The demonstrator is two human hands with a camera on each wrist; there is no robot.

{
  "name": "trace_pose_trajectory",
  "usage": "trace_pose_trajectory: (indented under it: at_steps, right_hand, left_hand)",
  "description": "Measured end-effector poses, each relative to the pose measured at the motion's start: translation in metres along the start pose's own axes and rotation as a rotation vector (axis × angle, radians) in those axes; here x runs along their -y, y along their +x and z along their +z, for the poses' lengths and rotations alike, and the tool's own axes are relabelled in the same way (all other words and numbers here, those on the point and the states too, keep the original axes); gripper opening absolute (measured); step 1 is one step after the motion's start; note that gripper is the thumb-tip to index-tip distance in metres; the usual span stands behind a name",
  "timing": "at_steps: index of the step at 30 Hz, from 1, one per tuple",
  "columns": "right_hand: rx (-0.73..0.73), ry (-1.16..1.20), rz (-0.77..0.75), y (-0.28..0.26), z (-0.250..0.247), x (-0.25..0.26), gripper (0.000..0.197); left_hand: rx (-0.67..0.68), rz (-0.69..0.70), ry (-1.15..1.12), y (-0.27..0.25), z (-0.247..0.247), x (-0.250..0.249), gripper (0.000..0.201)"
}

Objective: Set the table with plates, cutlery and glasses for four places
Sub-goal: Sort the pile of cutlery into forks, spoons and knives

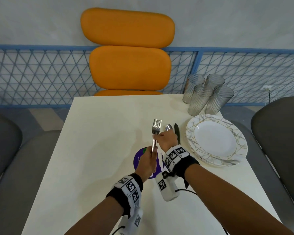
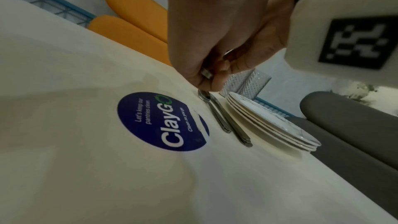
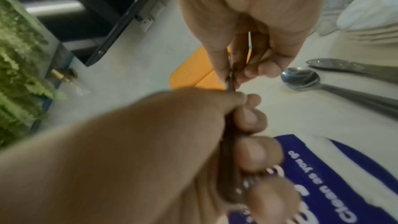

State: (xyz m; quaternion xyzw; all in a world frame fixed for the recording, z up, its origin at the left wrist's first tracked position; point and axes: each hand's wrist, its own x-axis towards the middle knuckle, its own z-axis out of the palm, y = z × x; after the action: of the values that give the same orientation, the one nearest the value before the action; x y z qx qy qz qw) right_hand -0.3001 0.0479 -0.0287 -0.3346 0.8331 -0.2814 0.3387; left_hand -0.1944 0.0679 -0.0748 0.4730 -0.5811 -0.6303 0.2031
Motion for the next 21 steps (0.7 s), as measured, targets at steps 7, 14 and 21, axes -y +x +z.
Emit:
trace_pose_trajectory:
  at_steps: [7, 14, 21]
  right_hand:
    - [0.012, -0.117, 0.015, 0.02, 0.013, -0.017, 0.026]
    - [-0.002, -0.251, 0.079, 0.054, 0.015, -0.022, 0.023]
    - [0.009, -0.34, 0.064, 0.067, 0.024, -0.029, 0.012]
  left_hand:
    - [-0.11, 0.011, 0.156, 0.032, 0.024, 0.006, 0.027]
    - [-0.07, -0.058, 0.05, 0.048, 0.036, 0.001, 0.01]
    - [-0.156, 0.041, 0.434, 0.067, 0.036, 0.018, 0.01]
